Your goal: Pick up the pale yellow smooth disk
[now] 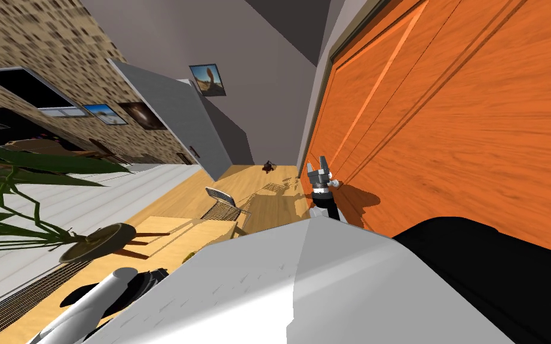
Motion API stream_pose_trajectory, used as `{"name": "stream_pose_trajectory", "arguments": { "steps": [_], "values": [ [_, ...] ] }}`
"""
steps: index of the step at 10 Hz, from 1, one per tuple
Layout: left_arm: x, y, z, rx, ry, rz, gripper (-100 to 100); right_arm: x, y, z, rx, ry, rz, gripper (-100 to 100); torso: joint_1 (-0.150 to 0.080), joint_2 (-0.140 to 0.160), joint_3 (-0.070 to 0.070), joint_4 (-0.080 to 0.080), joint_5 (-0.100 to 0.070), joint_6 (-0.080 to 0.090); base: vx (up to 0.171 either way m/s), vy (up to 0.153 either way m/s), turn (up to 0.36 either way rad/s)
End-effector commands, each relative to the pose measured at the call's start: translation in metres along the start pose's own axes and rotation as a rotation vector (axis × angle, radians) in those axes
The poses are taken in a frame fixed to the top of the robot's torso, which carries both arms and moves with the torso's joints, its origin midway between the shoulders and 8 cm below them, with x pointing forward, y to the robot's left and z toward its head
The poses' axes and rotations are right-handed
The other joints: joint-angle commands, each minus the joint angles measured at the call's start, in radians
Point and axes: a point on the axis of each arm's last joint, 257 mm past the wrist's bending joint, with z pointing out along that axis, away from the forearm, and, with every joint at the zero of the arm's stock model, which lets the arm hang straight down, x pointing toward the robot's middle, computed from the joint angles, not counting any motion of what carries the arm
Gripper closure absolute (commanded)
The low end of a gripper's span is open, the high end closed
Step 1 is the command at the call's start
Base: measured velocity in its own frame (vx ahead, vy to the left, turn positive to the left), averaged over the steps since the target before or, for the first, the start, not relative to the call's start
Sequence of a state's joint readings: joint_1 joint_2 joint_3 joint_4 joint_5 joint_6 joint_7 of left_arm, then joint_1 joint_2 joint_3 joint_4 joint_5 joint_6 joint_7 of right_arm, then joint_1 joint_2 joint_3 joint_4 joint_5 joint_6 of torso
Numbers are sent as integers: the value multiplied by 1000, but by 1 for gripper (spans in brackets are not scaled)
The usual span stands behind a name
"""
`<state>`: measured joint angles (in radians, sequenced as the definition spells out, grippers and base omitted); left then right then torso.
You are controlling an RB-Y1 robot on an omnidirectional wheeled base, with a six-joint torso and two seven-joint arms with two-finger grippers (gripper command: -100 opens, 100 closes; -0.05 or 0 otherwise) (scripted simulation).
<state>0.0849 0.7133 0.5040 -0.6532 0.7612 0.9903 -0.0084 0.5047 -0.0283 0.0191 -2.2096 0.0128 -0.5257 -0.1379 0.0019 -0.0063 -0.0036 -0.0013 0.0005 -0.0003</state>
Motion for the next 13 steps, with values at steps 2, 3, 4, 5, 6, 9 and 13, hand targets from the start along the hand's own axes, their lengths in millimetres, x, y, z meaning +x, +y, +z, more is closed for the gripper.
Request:
{"name": "stream_pose_trajectory", "arguments": {
  "steps": [2,3,4,5,6,9,13],
  "values": [
    [17,16,5,-65,27,-9,-100,0,0,0,0,0,0,0,0,0,0,0,0,0,79,36,-58],
    [22,22,7,-84,35,-9,-100,0,0,0,0,0,0,0,0,1,0,0,0,0,67,47,-35],
    [29,34,13,-116,43,-9,-100,0,0,0,0,0,0,0,0,1,1,0,0,0,60,55,-47],
    [27,27,11,-97,38,-10,-100,0,0,0,0,0,0,0,1,2,1,0,0,0,26,26,-17],
    [27,29,12,-101,39,-9,0,0,0,0,0,0,0,0,-1,4,2,1,0,-1,6,5,1],
    [37,47,21,-108,10,19,-100,0,0,0,0,0,0,0,1,5,3,1,0,-1,19,69,93],
    [55,56,24,-100,11,37,-100,0,0,0,0,0,0,0,-3,6,3,1,-1,-1,-1,-1,0]
  ]
}}
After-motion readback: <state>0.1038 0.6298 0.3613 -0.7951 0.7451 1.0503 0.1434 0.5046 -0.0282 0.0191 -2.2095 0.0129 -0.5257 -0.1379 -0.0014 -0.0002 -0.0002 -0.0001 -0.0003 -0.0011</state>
